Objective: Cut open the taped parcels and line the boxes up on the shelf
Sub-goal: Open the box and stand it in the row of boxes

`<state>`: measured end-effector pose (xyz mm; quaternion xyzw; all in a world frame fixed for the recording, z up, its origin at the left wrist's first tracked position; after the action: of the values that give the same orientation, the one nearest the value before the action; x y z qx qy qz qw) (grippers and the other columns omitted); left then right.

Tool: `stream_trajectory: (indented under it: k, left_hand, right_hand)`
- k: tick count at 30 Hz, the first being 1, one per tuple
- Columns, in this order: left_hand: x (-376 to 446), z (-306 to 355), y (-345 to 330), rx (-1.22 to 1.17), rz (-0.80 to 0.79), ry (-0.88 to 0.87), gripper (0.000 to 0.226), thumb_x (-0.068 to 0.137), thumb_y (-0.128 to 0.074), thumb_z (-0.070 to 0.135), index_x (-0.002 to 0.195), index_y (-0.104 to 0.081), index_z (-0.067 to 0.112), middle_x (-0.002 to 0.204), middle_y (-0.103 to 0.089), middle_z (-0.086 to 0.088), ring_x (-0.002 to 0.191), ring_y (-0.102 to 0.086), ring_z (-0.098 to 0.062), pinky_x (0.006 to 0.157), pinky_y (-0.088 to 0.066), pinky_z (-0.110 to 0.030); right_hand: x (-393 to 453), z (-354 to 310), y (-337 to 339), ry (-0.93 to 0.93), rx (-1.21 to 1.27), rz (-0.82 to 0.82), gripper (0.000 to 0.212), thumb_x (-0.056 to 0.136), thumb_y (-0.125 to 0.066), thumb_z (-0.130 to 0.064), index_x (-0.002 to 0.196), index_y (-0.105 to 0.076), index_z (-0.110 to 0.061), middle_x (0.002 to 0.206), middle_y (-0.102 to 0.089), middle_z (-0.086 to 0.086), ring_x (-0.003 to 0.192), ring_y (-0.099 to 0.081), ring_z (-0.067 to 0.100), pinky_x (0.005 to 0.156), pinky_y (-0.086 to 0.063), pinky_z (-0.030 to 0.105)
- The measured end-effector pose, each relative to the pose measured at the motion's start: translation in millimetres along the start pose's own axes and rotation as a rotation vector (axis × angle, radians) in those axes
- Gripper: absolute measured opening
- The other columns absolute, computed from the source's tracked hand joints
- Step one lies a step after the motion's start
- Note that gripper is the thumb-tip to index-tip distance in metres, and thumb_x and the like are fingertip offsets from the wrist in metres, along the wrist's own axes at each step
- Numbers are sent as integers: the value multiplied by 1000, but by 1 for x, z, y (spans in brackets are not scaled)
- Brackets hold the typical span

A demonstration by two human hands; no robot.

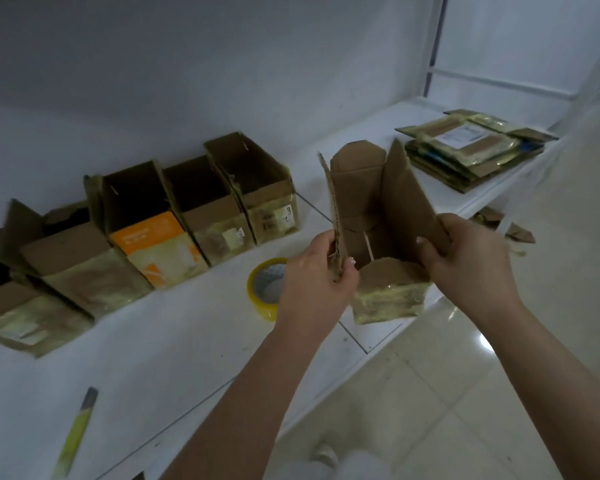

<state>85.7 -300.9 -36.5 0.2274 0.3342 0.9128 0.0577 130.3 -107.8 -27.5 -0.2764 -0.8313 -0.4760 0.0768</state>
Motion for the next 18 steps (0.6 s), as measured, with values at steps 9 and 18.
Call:
stream_trajectory:
  k: [9,18]
  left_hand:
    - [88,-32,-10,170,19,-40,46,92,-61,36,132,-57,13,101,-72,-5,91,-67,-22,74,-53,-31]
    - [183,-51,-1,433,36,-3,41,95,-54,43,123,-59,13,91,-67,-5,80,-65,-23,63,-47,-30]
  right_hand:
    - [93,1,-40,54,-39,-49,16,90,-63,-17,88,-61,-1,70,-60,18,72,-57,39,58,-43,38]
    - [209,-23,-89,217,-94,-142,18,94,-58,-21,88,-50,-7,89,-61,21,86,-60,41,63,-41,36]
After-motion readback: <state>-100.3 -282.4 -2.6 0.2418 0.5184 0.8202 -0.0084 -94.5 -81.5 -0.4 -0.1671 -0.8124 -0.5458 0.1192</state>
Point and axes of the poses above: each hand's wrist, its own x-axis towards the middle knuckle, its own y-axis out of the back of the hand, z = x × y, the point moved 5 cm from there along x, towards the middle knuckle
